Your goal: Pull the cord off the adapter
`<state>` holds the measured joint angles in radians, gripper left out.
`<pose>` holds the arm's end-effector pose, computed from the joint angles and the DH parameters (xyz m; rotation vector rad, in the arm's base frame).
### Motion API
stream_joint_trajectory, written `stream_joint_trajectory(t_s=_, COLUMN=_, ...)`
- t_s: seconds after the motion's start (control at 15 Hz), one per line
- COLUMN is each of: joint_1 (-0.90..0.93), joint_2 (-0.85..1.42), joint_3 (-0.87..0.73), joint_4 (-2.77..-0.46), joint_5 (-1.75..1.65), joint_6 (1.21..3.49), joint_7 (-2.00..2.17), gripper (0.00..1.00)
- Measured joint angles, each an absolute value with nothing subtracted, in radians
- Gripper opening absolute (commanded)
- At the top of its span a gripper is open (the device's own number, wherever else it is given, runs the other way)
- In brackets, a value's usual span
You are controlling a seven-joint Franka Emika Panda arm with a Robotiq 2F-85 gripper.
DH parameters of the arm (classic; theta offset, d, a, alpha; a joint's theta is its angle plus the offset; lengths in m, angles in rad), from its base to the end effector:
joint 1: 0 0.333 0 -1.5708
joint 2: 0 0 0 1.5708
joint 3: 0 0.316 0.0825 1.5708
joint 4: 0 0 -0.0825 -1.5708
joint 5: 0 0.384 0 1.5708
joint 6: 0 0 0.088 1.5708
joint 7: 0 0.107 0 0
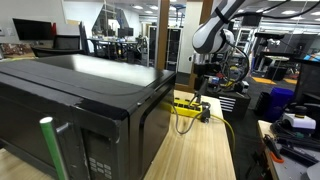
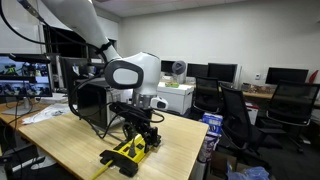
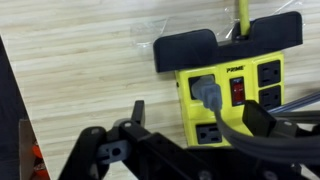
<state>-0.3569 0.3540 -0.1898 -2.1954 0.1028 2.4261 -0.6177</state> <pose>0.4647 -0.2841 0.2147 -3.0776 0.0043 0.1501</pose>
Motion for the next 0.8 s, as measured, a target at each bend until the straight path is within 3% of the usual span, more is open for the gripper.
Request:
stream_joint_trajectory(t_s=0.4, joint_1=-0.374, joint_2=0.397, joint_3=-0.174, joint_4=-2.195, joint_5=0.107, joint_6=2.476, joint_7=-0.618, gripper=1.00)
stream_joint_trajectory(t_s=0.53, joint_1=-0.376, joint_2=0.402, joint_3=-0.166, joint_4=-2.195, joint_5=0.107, joint_6=2.476, joint_7=-0.618, gripper=0.95)
stream_joint_trajectory(t_s=0.6, joint_1=-0.376, joint_2=0.402, joint_3=-0.162, joint_4=-2.195, joint_5=0.107, joint_6=2.476, joint_7=-0.617, gripper=0.73)
stream_joint_trajectory(t_s=0.73, joint_1=-0.376, joint_2=0.402, joint_3=-0.155, joint_4=-2.195, joint_5=0.108, joint_6=2.474, joint_7=-0.617, gripper=0.69)
stream_joint_trajectory(t_s=0.8, joint_1=-0.376, joint_2=0.402, joint_3=-0.153, joint_4=-2.195, joint_5=0.108, joint_6=2.474, joint_7=-0.617, gripper=0.62)
